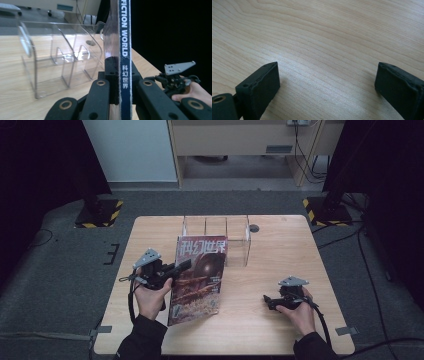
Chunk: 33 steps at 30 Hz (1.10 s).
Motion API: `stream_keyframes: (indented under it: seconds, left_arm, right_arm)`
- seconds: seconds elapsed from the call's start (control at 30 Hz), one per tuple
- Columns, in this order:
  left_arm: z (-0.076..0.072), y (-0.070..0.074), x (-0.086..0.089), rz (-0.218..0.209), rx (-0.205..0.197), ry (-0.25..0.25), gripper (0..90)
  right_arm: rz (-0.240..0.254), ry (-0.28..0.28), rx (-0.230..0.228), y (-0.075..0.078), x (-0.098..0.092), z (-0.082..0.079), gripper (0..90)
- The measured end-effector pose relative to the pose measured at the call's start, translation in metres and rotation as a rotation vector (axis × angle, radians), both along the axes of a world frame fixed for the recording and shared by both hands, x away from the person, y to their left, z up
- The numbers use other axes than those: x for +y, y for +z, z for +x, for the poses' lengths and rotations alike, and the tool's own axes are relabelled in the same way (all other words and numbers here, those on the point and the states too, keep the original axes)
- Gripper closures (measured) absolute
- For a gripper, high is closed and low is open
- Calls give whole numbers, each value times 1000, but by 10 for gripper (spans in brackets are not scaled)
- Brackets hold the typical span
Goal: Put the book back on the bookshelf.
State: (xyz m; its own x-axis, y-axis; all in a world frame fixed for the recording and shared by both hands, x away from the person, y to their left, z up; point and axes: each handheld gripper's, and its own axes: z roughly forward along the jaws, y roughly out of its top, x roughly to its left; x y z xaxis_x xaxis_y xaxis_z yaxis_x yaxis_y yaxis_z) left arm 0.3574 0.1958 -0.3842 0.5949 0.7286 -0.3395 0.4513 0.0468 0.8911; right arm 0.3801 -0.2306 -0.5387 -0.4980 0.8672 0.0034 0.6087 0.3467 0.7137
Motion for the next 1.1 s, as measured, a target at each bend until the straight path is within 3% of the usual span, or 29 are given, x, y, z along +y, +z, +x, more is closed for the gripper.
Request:
stream_keyframes:
  seconds: [0.13, 0.3, 0.53, 0.67, 0.9, 1.1]
  left_arm:
    - [2, 5, 6, 30, -7, 22, 838]
    - [6, 14, 16, 29, -15, 44, 838]
    - [13, 25, 30, 71, -48, 115, 838]
    - [17, 29, 36, 47, -57, 134, 838]
    - [31, 42, 29, 40, -106, 168, 838]
    - [49, 43, 20, 52, -118, 185, 838]
  right_arm:
    - [-1, -1, -1, 0, 0, 0, 56]
    - [1, -3, 1, 0, 0, 0, 56]
    - [0, -4, 1, 0, 0, 0, 54]
    - [1, -4, 5, 0, 0, 0, 54]
    - [1, -6, 3, 0, 0, 0, 54]
    - [0, -3, 2, 0, 0, 0, 54]
